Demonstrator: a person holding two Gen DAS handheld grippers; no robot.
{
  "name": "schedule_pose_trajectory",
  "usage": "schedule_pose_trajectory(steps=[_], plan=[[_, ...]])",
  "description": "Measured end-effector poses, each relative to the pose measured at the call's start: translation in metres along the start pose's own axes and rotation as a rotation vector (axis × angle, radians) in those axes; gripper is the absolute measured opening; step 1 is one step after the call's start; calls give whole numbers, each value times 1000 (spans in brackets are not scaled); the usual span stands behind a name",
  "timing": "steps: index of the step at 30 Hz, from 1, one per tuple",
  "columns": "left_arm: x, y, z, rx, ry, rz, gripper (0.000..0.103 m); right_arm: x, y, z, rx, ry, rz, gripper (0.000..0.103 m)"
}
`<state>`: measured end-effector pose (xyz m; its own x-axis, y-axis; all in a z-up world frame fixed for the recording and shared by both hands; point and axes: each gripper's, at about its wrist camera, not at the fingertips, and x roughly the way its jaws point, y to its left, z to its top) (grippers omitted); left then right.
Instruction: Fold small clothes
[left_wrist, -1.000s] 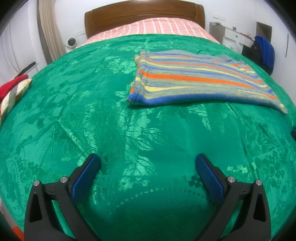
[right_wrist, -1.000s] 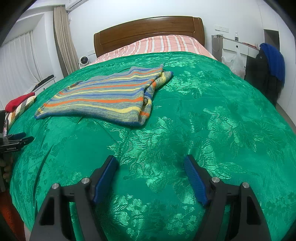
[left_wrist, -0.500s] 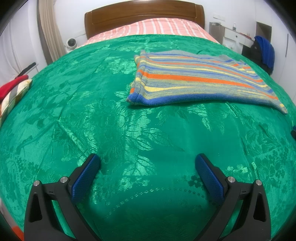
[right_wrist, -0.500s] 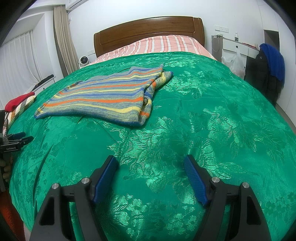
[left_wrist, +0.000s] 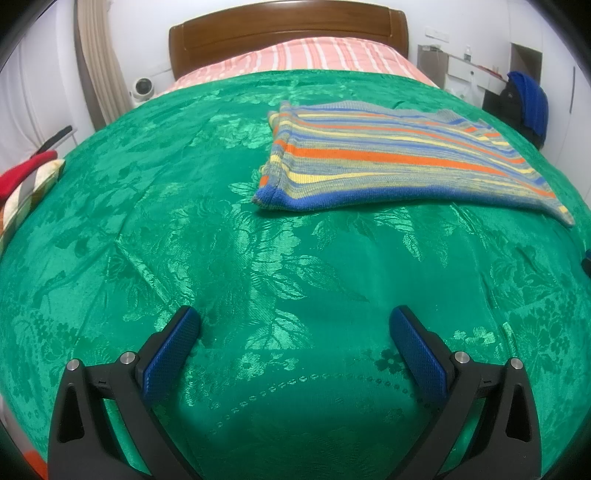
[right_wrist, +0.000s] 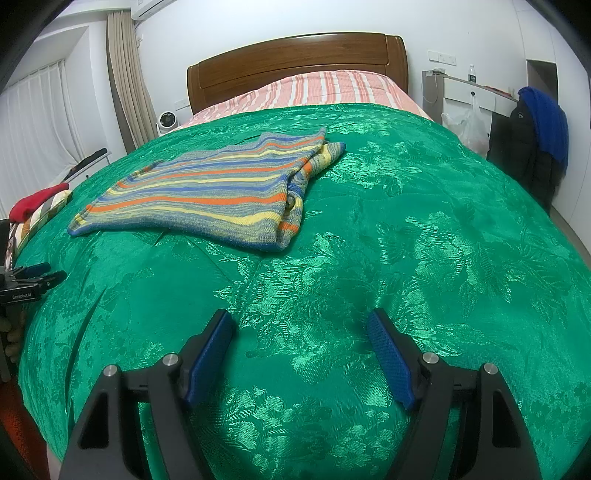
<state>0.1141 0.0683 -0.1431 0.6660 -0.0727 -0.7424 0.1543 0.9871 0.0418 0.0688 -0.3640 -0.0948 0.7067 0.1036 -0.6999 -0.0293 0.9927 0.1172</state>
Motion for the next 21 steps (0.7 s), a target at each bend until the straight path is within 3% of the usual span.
schedule_pose_trajectory(steps=[21], plan=[[2,1,5,2,-4,1,102,0,0,0,0,0,0,75]])
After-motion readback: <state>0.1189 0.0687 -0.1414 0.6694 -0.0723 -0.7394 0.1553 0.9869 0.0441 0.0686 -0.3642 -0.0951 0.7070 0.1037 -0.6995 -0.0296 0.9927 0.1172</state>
